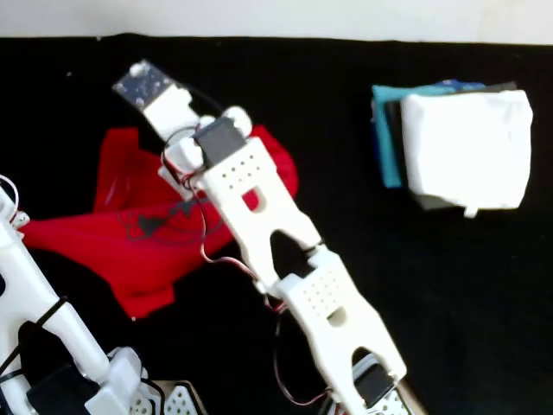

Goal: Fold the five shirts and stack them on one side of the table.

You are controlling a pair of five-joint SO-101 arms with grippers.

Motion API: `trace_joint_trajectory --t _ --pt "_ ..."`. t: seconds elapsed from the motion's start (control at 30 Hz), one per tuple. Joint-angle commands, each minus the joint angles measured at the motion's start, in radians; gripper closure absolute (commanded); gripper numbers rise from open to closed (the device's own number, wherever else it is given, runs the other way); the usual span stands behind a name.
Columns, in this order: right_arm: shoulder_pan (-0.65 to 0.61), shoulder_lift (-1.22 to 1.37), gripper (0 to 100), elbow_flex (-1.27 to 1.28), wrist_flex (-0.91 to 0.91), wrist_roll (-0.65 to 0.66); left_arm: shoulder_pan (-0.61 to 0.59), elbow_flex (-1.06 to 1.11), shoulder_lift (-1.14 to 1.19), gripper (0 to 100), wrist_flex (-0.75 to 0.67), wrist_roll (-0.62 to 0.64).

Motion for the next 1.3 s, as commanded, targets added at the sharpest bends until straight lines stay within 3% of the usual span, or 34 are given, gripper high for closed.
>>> trace_joint_trajectory --t 0.0,0.07,0.33,0.53,0.67,0.77,1.03,1.13,1.27 --pt "-0.027 -0.015 70.1 0.12 0.013 -0.058 -0.008 -0.004 -0.01 99 -0.026 -0.006" --pt "-0.036 -0.015 65.2 0.179 0.013 -0.078 -0.008 -0.004 -0.01 99 -0.026 -0.006" --pt "-0.073 0.002 64.9 0.395 -0.008 -0.075 -0.008 -0.002 -0.01 99 -0.021 -0.006" --pt "0.031 0.117 65.0 0.421 -0.13 -0.075 -0.004 -0.002 -0.012 99 0.005 -0.006" --pt "0.127 0.163 80.2 0.403 -0.15 -0.075 0.031 -0.001 -0.012 99 0.087 -0.006" --pt "0.196 0.16 99.0 0.343 -0.157 -0.075 0.096 -0.001 -0.012 99 0.18 -0.006" --pt "0.361 0.159 99.1 -0.202 -0.016 -0.074 0.278 -0.004 -0.019 99 0.288 -0.003" --pt "0.414 0.157 99.2 -0.43 0.01 0.038 0.317 -0.033 -0.019 99 0.299 -0.002" --pt "0.489 0.053 99.2 -0.395 0.012 0.152 0.374 -0.134 -0.021 99 0.414 0.015"
